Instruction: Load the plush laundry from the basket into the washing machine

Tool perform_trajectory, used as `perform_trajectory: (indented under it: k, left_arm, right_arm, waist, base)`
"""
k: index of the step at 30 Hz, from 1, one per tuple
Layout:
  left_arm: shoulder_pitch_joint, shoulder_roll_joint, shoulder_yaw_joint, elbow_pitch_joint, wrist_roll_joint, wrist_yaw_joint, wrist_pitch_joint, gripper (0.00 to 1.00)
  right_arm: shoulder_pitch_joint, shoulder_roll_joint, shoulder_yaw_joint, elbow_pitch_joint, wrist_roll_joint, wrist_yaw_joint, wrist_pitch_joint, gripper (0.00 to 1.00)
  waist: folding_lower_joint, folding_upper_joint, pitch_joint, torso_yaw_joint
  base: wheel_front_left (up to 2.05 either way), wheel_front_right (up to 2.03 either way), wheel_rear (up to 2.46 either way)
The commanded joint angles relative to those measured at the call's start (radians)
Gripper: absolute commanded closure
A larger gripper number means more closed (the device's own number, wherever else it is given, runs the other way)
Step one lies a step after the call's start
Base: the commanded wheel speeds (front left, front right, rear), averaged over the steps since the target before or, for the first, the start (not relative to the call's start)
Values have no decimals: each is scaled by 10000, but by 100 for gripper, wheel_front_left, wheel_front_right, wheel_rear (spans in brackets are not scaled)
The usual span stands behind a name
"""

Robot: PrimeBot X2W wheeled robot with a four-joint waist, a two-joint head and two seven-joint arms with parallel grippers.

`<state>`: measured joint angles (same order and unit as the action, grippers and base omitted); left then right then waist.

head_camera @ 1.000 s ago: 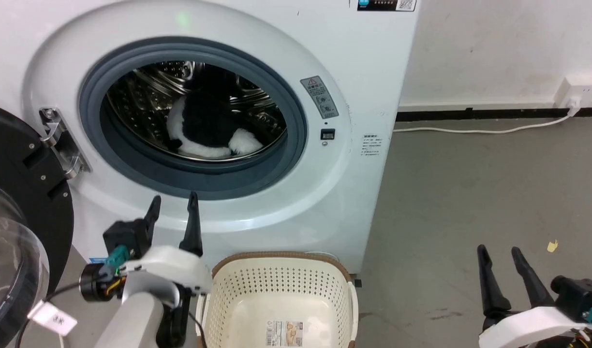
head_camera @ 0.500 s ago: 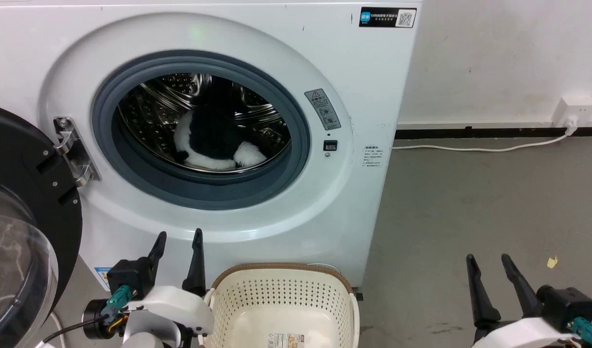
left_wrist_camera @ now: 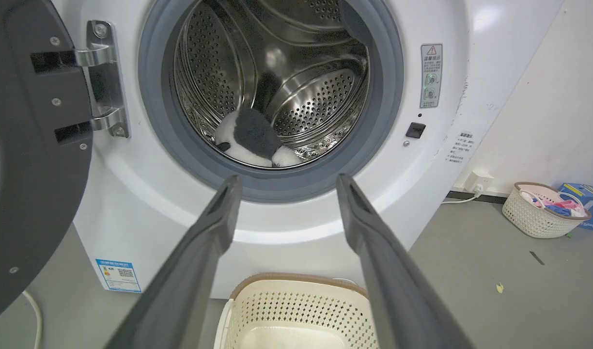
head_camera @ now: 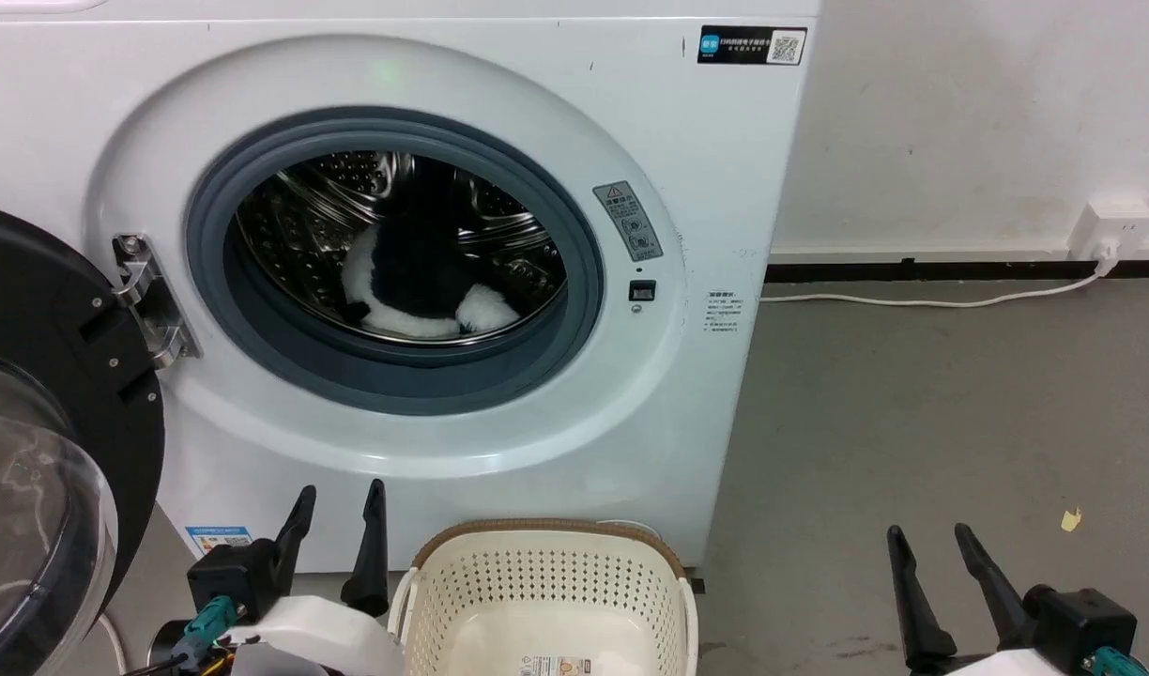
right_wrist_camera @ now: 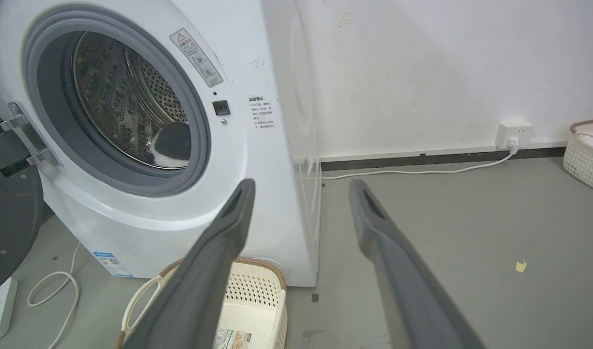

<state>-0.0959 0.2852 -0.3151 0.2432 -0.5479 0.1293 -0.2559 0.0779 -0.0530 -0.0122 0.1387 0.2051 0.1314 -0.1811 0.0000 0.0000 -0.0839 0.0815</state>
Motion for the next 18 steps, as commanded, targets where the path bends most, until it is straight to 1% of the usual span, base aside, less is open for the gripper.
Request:
perform_trajectory:
  k: [1,7,18]
  left_arm:
    - [180,77,-42,-90,-17,-4,36,0]
    - [333,188,-128,-279,4,48,173,0]
    - [453,147,-154,-496,-32,158,138,0]
  right_arm:
    - [162,27,57,-46,81,-7,-68,0]
    - [253,28,159,-54,152,-7,-29,0]
    - [247,28,242,-104,233,-7,60,0]
  waist:
    - [0,0,-9,-10]
    - [0,0,-18,-11]
    - [0,0,-4,-28]
  base:
    - [0,0,0]
    - [0,0,0]
    - [0,0,0]
